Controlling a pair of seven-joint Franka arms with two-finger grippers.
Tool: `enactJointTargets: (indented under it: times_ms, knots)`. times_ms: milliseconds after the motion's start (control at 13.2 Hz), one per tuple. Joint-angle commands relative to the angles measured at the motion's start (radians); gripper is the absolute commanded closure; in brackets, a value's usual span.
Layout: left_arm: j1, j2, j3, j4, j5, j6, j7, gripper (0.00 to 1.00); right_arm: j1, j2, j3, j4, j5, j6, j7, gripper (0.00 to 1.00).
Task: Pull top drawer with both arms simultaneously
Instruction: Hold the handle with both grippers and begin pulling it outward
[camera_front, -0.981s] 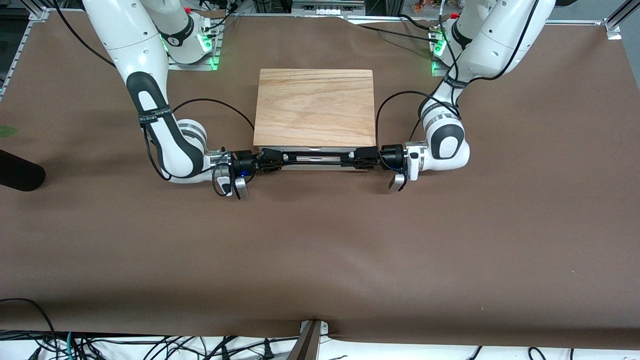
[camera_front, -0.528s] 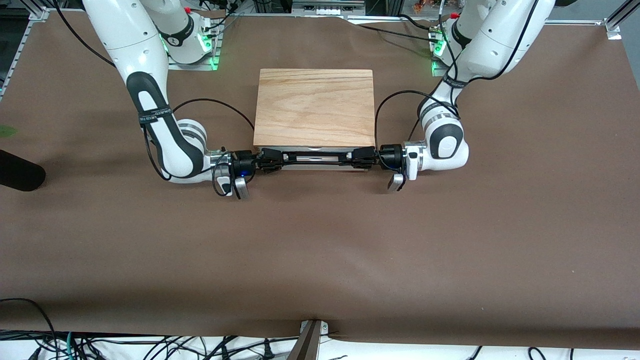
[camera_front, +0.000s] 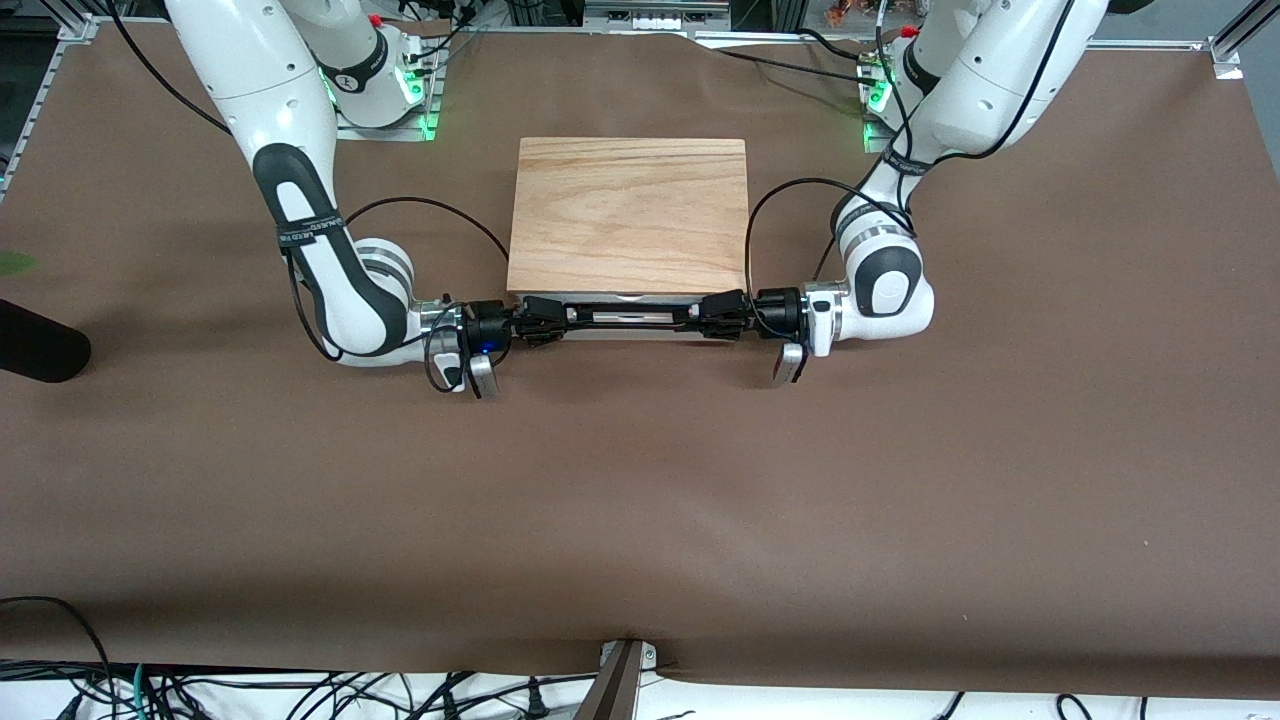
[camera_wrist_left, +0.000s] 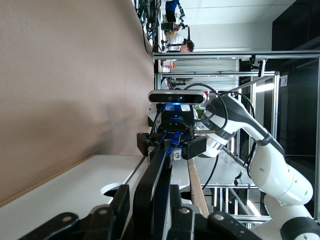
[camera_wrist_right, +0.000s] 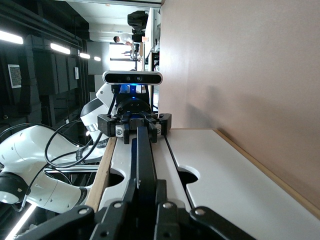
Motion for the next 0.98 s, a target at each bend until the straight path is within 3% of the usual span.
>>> enactJointTargets:
  times_ms: [0,377,453,755,906]
  knots:
    - [-0.002,-0.001,-0.024,-0.055,-0.021,-0.006,0.098,0.61,-0.002,-0.015,-0.003,-0.014,0.019,-0.006,0.006,1.00]
    - [0.004,0.022,-0.024,-0.070,-0.027,-0.041,0.155,0.61,-0.002,-0.015,-0.003,-0.014,0.020,-0.006,0.006,1.00]
    - [0.004,0.019,-0.024,-0.070,-0.026,-0.043,0.156,0.68,-0.002,-0.015,-0.003,-0.014,0.020,-0.006,0.008,1.00]
    - [0.007,0.013,-0.027,-0.073,-0.029,-0.047,0.162,0.69,-0.002,-0.015,-0.003,-0.014,0.020,-0.006,0.008,1.00]
    - [0.006,0.016,-0.032,-0.073,-0.029,-0.063,0.194,0.84,-0.002,-0.015,-0.003,-0.014,0.020,-0.006,0.011,1.00]
